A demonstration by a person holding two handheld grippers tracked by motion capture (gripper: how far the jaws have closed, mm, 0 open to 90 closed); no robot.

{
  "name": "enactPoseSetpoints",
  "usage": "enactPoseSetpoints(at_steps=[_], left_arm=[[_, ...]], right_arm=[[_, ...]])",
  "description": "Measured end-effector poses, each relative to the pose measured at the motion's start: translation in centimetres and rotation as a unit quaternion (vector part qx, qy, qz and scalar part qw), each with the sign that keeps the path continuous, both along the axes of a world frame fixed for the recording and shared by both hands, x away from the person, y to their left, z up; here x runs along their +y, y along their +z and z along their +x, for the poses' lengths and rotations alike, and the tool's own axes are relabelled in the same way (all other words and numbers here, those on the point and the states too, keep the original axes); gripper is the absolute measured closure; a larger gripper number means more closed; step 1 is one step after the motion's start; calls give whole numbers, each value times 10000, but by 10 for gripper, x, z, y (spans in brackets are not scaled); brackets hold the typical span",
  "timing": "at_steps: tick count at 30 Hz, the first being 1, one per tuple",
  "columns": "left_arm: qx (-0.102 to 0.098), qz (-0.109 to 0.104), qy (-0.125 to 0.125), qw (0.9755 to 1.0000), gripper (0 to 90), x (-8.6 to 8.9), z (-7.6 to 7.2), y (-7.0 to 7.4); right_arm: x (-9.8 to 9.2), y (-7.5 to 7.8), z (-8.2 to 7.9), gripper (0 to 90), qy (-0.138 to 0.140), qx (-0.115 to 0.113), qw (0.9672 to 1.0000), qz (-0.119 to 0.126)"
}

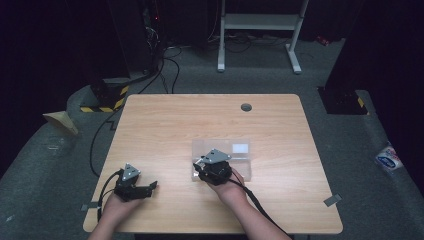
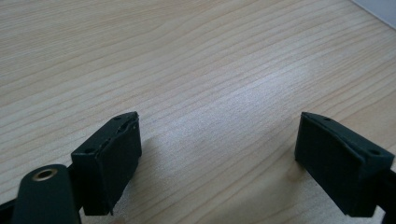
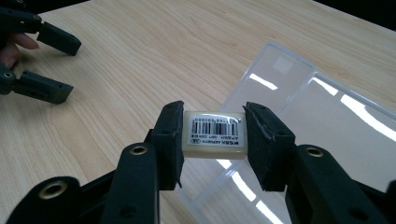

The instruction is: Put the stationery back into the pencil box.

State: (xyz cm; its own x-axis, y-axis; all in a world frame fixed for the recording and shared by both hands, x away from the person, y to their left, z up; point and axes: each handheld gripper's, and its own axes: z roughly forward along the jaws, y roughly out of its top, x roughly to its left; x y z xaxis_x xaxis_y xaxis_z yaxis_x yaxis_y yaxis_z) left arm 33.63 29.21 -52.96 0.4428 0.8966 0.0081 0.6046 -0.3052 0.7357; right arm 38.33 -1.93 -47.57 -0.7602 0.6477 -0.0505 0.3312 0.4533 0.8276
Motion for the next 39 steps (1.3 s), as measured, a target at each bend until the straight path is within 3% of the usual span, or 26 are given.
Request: enactPoseSetpoints(at_steps=[12,23,27,39], left_arm=[[-12,7,-19,10000,150,0,0,0],[-1,1,-23,10000,150,0,-1,0],[-1,1,-33,10000,150,0,-1,0],[-8,-1,-29,10000,150,0,-1,0]], right_arm=[[15,-10,7,584,46,100,9998,-155],[19,-23,17,583,71,395,9986,-356],[21,-23,16,582,63,284,9986,-434],[20,-27,21,581,14,333,9984,-450]])
